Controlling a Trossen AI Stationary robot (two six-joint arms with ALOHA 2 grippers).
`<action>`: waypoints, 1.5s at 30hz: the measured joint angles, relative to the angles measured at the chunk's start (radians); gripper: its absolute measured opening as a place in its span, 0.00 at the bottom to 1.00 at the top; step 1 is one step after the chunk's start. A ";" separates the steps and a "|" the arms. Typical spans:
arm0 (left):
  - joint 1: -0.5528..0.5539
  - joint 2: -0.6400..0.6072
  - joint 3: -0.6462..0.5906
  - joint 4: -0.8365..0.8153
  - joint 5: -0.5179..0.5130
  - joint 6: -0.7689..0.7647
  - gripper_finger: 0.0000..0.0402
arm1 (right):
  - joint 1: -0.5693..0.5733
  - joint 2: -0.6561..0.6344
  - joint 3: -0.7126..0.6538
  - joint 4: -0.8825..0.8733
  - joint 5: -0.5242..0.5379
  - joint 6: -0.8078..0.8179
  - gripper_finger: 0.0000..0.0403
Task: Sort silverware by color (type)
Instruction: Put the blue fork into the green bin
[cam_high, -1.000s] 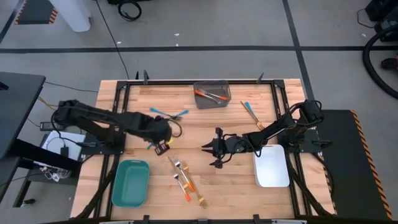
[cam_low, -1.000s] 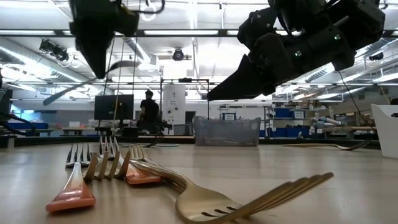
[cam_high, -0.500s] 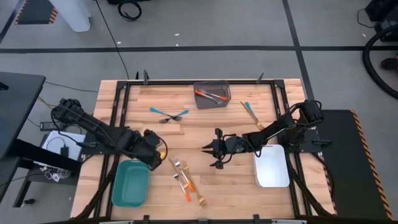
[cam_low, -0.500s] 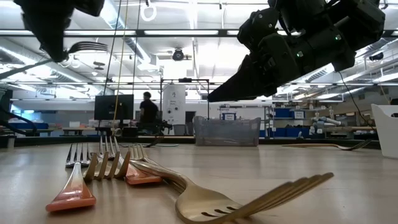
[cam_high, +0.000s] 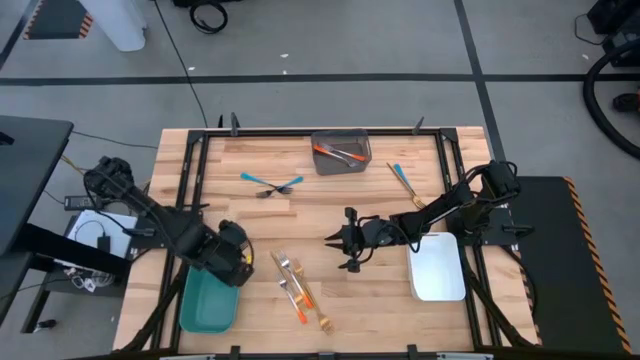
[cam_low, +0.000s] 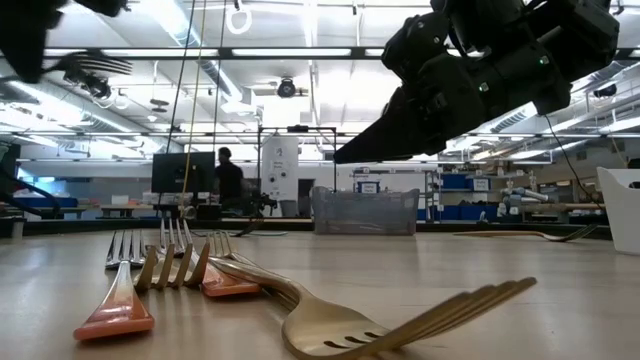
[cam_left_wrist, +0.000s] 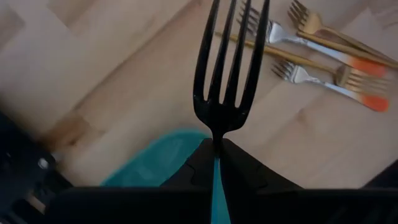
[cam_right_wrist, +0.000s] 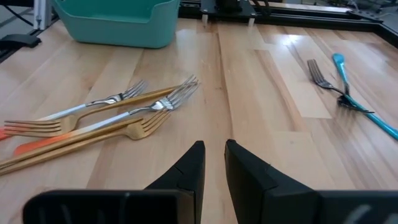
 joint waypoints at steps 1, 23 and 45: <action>-0.017 0.000 0.000 0.000 -0.004 -0.022 0.07 | -0.001 0.000 0.000 0.000 -0.003 -0.001 0.17; -0.344 0.128 0.000 0.004 -0.030 -0.476 0.07 | -0.004 0.001 0.000 0.002 -0.005 -0.016 0.17; -0.389 0.264 -0.001 0.017 0.096 -0.557 0.07 | -0.004 0.001 0.000 0.006 -0.004 -0.018 0.17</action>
